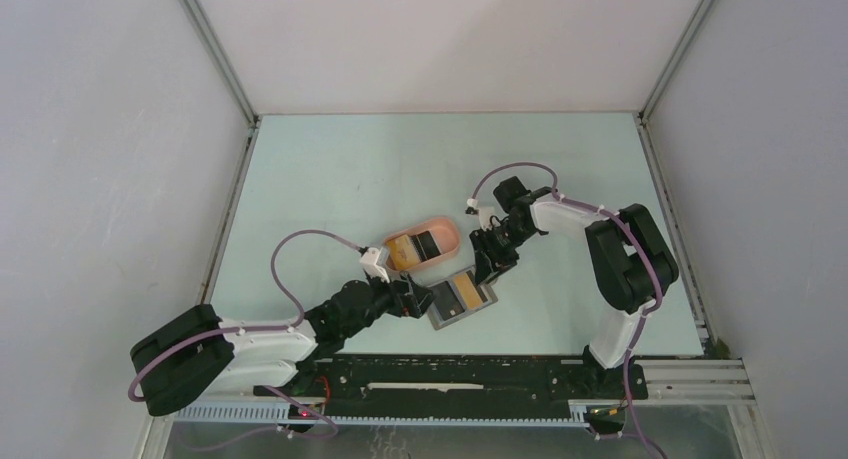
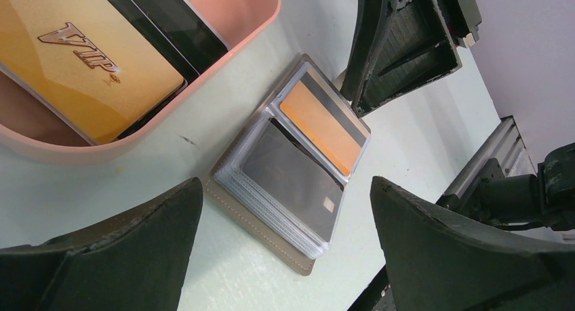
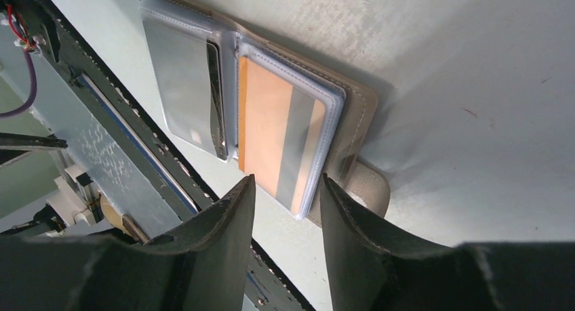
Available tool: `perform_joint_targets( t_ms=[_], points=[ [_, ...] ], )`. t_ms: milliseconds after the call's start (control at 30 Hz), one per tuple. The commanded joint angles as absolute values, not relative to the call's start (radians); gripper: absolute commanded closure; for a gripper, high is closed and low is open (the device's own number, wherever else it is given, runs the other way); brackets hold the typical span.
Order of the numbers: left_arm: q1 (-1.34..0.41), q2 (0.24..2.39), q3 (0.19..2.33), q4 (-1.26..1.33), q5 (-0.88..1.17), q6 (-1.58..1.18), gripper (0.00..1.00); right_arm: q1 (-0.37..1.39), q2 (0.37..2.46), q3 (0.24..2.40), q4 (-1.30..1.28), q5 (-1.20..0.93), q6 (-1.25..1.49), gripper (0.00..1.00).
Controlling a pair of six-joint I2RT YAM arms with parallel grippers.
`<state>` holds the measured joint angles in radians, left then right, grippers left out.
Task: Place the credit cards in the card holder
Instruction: Turn over the card holder at the center of the board.
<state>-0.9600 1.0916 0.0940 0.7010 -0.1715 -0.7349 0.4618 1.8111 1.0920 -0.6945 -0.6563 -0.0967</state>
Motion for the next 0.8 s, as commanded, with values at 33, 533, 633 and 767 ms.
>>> perform_joint_targets(
  t_ms=[33, 533, 633, 767],
  points=[
    [-0.965, 1.093, 0.138, 0.739, -0.167, -0.742, 0.02, 0.469, 1.817, 1.103, -0.684, -0.699, -0.083, 0.52],
    [-0.965, 1.099, 0.139, 0.739, -0.163, -0.744, 0.02, 0.469, 1.842, 1.11, -0.694, -0.677, -0.081, 0.51],
    [-0.965, 1.1, 0.14, 0.739, -0.164, -0.744, 0.02, 0.471, 1.842, 1.111, -0.696, -0.693, -0.082, 0.53],
    [-0.965, 1.102, 0.143, 0.74, -0.163, -0.742, 0.02, 0.472, 1.833, 1.113, -0.703, -0.717, -0.092, 0.56]
  ],
)
